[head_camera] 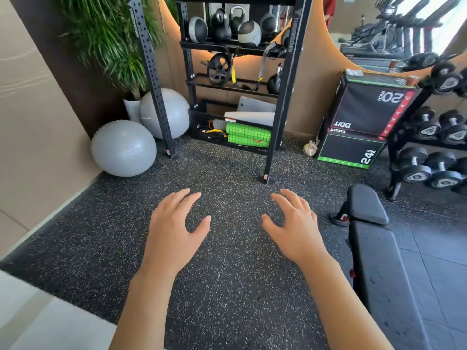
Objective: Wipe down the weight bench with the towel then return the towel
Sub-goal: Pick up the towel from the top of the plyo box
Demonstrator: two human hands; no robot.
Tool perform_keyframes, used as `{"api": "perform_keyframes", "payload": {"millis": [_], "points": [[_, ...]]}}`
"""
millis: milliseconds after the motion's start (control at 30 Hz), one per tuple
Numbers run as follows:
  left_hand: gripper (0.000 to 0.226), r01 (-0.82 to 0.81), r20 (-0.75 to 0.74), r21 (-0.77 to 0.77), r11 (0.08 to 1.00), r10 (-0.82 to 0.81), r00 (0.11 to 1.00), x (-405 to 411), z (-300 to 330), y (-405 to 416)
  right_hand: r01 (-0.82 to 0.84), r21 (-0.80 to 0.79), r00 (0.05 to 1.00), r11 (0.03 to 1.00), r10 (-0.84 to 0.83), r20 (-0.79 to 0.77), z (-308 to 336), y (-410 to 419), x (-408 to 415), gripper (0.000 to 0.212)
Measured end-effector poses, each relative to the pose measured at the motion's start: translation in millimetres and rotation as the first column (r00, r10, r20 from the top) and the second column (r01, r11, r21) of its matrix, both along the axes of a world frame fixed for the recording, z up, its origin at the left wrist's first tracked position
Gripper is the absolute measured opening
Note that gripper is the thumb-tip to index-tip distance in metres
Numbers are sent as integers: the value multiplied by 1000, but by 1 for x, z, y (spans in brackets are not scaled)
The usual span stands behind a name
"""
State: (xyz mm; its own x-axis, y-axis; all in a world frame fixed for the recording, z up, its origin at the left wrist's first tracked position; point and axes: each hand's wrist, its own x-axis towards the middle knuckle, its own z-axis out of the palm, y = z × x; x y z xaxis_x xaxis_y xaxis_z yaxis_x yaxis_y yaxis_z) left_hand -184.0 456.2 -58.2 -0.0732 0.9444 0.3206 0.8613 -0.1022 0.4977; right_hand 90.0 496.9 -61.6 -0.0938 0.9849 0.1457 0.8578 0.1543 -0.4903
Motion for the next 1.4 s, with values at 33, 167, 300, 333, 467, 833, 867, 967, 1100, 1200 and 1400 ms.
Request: {"api": "perform_keyframes", "payload": {"millis": [33, 167, 300, 333, 467, 833, 867, 967, 1100, 1200, 1400], "points": [[57, 15, -5, 4, 1000, -15, 1000, 10, 0, 12, 6, 0, 1000, 1000, -6, -1, -1, 9, 9, 64], [56, 54, -20, 2, 999, -54, 998, 54, 6, 66, 35, -15, 999, 999, -35, 0, -1, 50, 52, 65], [56, 94, -59, -1, 996, -93, 994, 102, 14, 116, 84, 12, 996, 996, -84, -33, 2, 93, 99, 64], [56, 102, -68, -4, 995, -102, 992, 113, 15, 128, 102, 11, 994, 995, -101, -41, 1, 103, 111, 64], [58, 166, -97, -36, 986, -168, 981, 157, 19, 166, 161, -20, 985, 987, -162, -66, -5, 130, 149, 66], [57, 325, -82, -49, 944, -329, 941, 229, 24, 277, 329, -26, 936, 944, -329, -127, -6, 197, 214, 67], [57, 335, -78, -48, 941, -338, 938, 232, 22, 289, 343, -26, 931, 939, -343, -121, -7, 206, 217, 67], [58, 373, -80, -41, 927, -376, 923, 238, 16, 329, 389, -29, 914, 921, -389, -117, -10, 234, 222, 65], [59, 417, -59, -51, 907, -420, 906, 233, 14, 388, 422, -47, 899, 906, -424, -108, -10, 285, 215, 64], [58, 438, -57, -52, 898, -440, 896, 221, 19, 434, 436, -51, 893, 898, -439, -100, -4, 328, 201, 63], [57, 479, -47, -26, 877, -480, 876, 201, 36, 523, 477, -18, 873, 879, -476, -108, 14, 404, 178, 63]]}}
